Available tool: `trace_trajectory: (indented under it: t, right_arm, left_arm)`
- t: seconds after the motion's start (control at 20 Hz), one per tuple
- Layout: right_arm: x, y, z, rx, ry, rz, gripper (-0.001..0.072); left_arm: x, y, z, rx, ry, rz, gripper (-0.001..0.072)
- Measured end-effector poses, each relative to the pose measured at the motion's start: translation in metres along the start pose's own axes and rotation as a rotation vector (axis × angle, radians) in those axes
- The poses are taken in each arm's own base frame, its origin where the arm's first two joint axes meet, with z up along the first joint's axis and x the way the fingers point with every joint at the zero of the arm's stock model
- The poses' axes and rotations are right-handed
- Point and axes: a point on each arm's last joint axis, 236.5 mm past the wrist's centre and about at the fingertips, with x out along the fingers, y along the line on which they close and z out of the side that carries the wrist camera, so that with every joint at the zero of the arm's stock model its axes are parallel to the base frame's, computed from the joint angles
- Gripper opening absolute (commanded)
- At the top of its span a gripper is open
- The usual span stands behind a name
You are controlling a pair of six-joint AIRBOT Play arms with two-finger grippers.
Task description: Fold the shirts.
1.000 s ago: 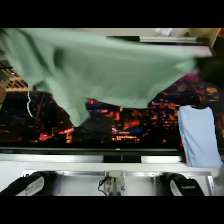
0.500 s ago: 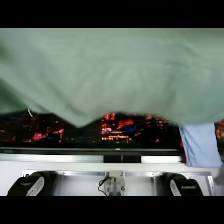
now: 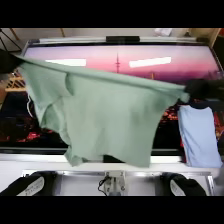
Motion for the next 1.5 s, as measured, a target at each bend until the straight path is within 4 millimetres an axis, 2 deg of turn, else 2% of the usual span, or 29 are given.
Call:
trace_trajectory:
  t: [0.1, 0.25, 0.45, 0.55, 0.6, 0.65, 0.7, 0.75, 0.85, 0.9, 0.95, 1.0, 1.05, 1.2, 1.35, 1.5]
  right_arm:
    - [0.051, -0.001, 0.001, 0.050, 0.057, -0.008, 0.0070]
    - [0.106, -0.007, 0.021, 0.112, 0.019, -0.032, 0.0070]
    - [0.152, -0.005, 0.054, 0.189, -0.099, -0.009, 0.0071]
    - [0.172, -0.004, 0.058, 0.223, -0.115, 0.002, 0.0071]
    - [0.183, -0.001, 0.056, 0.242, -0.102, 0.010, 0.0075]
    - [0.194, 0.001, 0.048, 0.256, -0.071, 0.013, 0.0197]
    - [0.204, 0.003, 0.039, 0.270, -0.033, 0.013, 0.0537]
    - [0.210, 0.004, 0.032, 0.275, -0.005, 0.012, 0.0652]
    - [0.212, 0.008, 0.024, 0.255, 0.039, 0.022, 0.0650]
    - [0.208, 0.007, 0.021, 0.229, 0.059, 0.022, 0.0645]
    - [0.200, 0.001, 0.015, 0.204, 0.091, 0.009, 0.0578]
    - [0.192, -0.010, 0.009, 0.174, 0.123, -0.020, 0.0536]
    - [0.184, -0.023, -0.002, 0.155, 0.175, -0.050, 0.0537]
    - [0.163, -0.052, -0.054, 0.134, 0.373, -0.096, 0.0539]
    - [0.153, -0.054, -0.106, 0.145, 0.534, -0.075, 0.0540]
    - [0.150, -0.047, -0.141, 0.158, 0.628, -0.037, 0.0539]
  left_arm:
    - [0.049, 0.013, -0.010, -0.052, 0.063, -0.017, 0.0034]
    - [0.111, 0.019, -0.018, -0.142, 0.107, -0.074, 0.0035]
    - [0.172, 0.020, -0.018, -0.242, 0.089, -0.126, 0.0036]
    - [0.200, 0.020, -0.029, -0.270, 0.111, -0.136, 0.0036]
    - [0.213, 0.019, -0.036, -0.280, 0.130, -0.141, 0.0064]
    - [0.227, 0.017, -0.046, -0.291, 0.161, -0.149, 0.0297]
    - [0.238, 0.015, -0.059, -0.298, 0.199, -0.154, 0.0720]
    - [0.247, 0.014, -0.072, -0.308, 0.245, -0.161, 0.0720]
    - [0.249, 0.016, -0.086, -0.321, 0.316, -0.173, 0.0718]
    - [0.245, 0.024, -0.089, -0.327, 0.344, -0.171, 0.0606]
    - [0.238, 0.042, -0.092, -0.337, 0.370, -0.144, 0.0513]
    - [0.227, 0.060, -0.098, -0.357, 0.411, -0.125, 0.0507]
    - [0.216, 0.076, -0.108, -0.382, 0.460, -0.110, 0.0508]
    - [0.182, 0.112, -0.162, -0.492, 0.648, -0.084, 0.0508]
    - [0.167, 0.119, -0.212, -0.552, 0.778, -0.103, 0.0508]
    - [0.170, 0.119, -0.246, -0.581, 0.825, -0.114, 0.0508]
